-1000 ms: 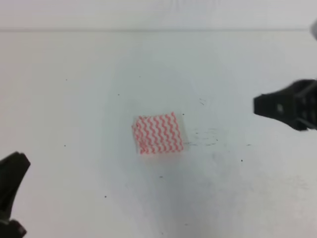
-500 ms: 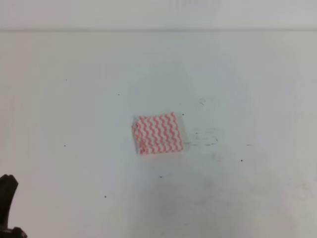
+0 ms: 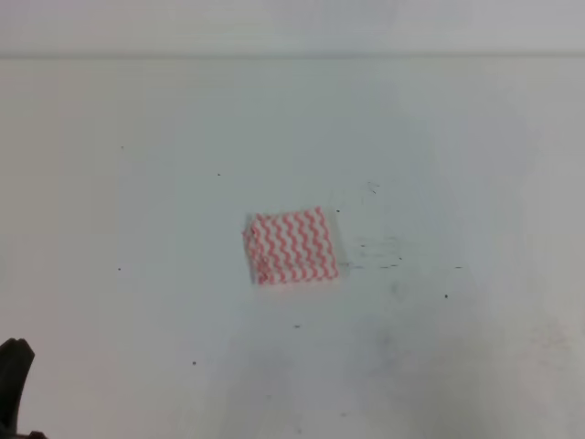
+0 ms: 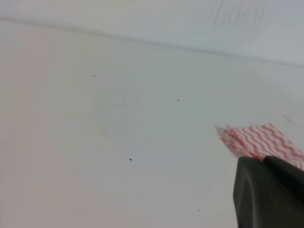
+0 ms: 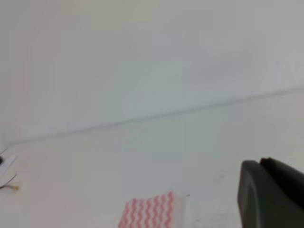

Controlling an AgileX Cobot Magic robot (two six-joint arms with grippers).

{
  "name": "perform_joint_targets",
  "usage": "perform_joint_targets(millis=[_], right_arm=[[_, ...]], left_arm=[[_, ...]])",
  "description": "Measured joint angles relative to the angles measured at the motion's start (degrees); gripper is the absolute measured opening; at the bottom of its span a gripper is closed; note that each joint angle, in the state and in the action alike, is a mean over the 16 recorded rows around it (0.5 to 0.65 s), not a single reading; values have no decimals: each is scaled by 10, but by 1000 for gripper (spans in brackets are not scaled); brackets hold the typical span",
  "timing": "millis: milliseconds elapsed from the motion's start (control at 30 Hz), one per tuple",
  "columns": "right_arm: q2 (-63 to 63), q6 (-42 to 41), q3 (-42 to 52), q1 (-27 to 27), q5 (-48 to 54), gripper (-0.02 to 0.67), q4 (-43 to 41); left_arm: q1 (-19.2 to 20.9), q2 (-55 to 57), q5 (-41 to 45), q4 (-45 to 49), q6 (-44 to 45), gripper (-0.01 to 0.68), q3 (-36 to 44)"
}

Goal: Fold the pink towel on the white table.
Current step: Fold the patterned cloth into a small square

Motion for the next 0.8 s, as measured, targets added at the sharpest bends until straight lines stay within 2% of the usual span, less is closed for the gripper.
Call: perform_joint_targets(millis=[567,800], right_arm=[[-9,-4,127,-3,-129,-18,3],[-52,-19,155,-47,-124,-18,4]], left_arm=[[0,0,1,0,0,-5,0],[0,-1,1,0,0,-4,0]])
